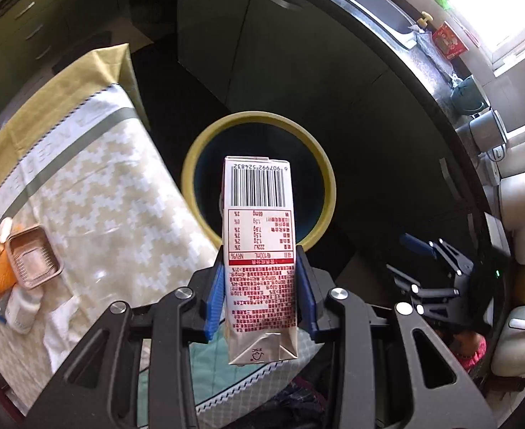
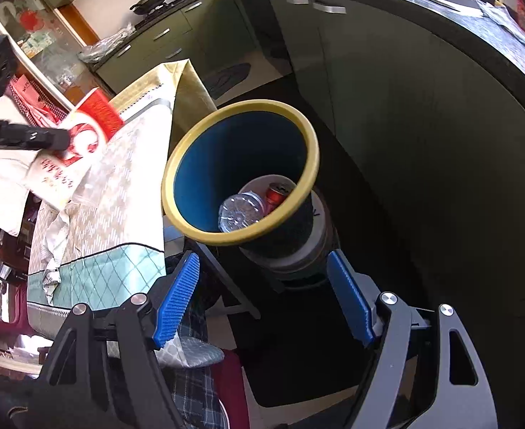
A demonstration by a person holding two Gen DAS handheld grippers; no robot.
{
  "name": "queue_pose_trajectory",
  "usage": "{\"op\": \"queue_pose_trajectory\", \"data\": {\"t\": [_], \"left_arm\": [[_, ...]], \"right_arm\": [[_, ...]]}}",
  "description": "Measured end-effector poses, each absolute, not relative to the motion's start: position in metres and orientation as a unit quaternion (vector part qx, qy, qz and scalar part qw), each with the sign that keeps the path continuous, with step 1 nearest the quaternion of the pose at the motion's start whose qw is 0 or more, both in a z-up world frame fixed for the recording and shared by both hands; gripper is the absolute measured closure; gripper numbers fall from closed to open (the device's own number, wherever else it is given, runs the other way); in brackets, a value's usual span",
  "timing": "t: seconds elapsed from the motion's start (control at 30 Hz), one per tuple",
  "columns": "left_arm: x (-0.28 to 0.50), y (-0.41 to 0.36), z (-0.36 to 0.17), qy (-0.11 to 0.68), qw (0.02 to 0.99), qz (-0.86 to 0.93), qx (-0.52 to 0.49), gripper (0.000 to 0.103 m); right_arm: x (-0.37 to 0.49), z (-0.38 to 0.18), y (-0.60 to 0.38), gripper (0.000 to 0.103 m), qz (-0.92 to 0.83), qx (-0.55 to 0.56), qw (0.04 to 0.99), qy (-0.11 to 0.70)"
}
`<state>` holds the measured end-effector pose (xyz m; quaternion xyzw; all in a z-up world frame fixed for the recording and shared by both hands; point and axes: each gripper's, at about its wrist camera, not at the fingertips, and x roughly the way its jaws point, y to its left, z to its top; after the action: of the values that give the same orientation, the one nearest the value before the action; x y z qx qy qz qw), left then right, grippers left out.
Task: Collect trash
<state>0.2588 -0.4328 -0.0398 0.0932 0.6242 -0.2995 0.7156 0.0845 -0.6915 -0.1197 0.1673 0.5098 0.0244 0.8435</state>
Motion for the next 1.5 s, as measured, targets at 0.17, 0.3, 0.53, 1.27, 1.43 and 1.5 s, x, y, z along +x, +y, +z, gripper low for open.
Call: {"op": "queue_pose_trajectory", "data": {"t": [0.17, 0.3, 0.53, 1.27, 1.43, 1.5], "left_arm": [[0.299, -0.488, -0.099, 0.639, 0.711, -0.269, 0.116, 0.068], [0.322, -0.5, -0.134, 0.654, 0.707, -0.242, 0.116, 0.059], [0.304, -0.455, -0.092, 0.646, 0.706, -0.279, 0.086, 0.058], [0.223, -0.091, 0.002, 0.599, 0.79, -0.133, 0.014, 0.045], [0.215, -0.064, -0.016, 0.612, 0.78, -0.131, 0.008, 0.045], [0.214, -0.059, -0.022, 0.615, 0.777, -0.133, 0.01, 0.045]], "right_arm": [[0.057, -0.126, -0.708, 0.029, 0.005, 0.187, 0.838, 0.512], [0.049, -0.126, -0.708, 0.029, 0.004, 0.186, 0.836, 0.516], [0.062, -0.118, -0.684, 0.029, 0.033, 0.161, 0.839, 0.518], [0.212, -0.042, -0.432, 0.042, 0.248, 0.046, 0.822, 0.511], [0.274, -0.045, -0.405, 0.046, 0.197, 0.0, 0.819, 0.539], [0.298, -0.059, -0.404, 0.046, 0.197, -0.015, 0.795, 0.573]]}}
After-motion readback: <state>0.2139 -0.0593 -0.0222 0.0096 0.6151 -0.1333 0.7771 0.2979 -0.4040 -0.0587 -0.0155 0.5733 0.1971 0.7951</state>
